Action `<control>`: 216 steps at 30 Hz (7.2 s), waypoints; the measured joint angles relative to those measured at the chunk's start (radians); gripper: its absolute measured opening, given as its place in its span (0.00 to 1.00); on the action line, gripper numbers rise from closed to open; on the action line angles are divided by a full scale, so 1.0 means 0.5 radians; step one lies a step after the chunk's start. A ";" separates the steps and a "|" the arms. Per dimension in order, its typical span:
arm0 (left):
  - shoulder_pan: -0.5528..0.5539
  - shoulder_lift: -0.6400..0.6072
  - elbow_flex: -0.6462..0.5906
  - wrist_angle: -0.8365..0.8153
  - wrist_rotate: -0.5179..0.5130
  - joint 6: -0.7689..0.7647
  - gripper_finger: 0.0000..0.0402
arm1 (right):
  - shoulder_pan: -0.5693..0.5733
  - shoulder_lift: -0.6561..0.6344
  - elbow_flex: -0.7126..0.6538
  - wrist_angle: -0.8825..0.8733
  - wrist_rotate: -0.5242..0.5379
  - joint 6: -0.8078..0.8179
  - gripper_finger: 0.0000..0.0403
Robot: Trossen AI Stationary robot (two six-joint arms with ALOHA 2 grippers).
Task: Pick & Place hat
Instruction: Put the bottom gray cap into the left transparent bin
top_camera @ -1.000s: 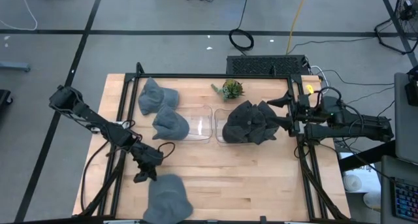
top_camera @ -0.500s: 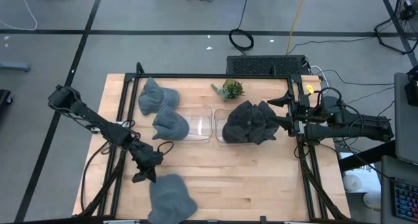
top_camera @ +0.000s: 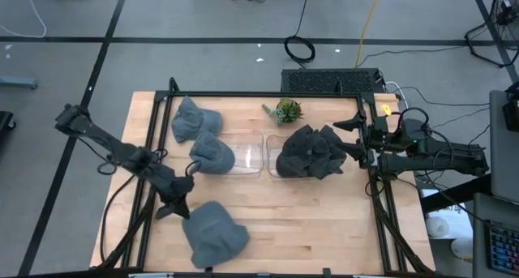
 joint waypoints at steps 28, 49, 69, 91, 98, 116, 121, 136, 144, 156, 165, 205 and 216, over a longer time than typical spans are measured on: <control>0.002 0.062 1.346 -1.071 -0.985 0.292 0.02 | 0.005 0.539 0.088 0.509 -0.220 0.597 0.79; 0.199 0.589 2.028 -0.583 -1.786 1.114 0.02 | 0.215 0.791 0.185 1.126 -0.310 0.146 0.79; 0.573 0.966 2.033 0.770 -1.726 1.890 0.02 | 0.310 0.864 0.314 1.163 0.225 0.059 0.79; 0.867 1.352 2.033 1.869 -1.115 2.076 0.02 | 0.067 1.370 1.113 1.022 0.094 -0.094 0.79; 0.910 1.445 2.032 1.907 -1.020 1.975 0.02 | 0.065 1.519 1.240 1.052 0.045 -0.060 0.79; 0.948 1.531 2.032 1.913 -1.043 1.880 0.02 | 0.067 1.571 1.262 1.203 -0.063 -0.054 0.55; 0.948 1.531 2.032 1.884 -1.046 1.868 0.02 | 0.067 1.570 1.262 1.231 -0.062 -0.058 0.25; 0.950 1.498 2.033 1.554 -0.886 1.654 0.19 | 0.083 1.443 1.261 0.940 -0.186 -0.154 0.01; 0.948 1.379 2.032 1.294 -0.832 1.518 0.38 | 0.083 1.286 1.261 0.466 -0.238 -0.152 0.00; 0.948 1.096 2.029 0.690 -0.674 1.378 0.54 | 0.063 1.225 1.266 0.080 -0.700 0.128 0.00; 0.950 0.944 2.029 0.422 -0.524 1.278 0.58 | -0.012 1.237 1.260 -0.347 -1.061 0.524 0.00; 1.359 1.083 2.032 -0.209 0.594 0.805 0.42 | 0.197 1.767 1.261 -0.371 -2.008 1.206 0.00; 1.316 1.215 2.032 -0.033 0.713 0.716 0.42 | 0.173 1.785 1.261 -0.384 -2.049 1.184 0.00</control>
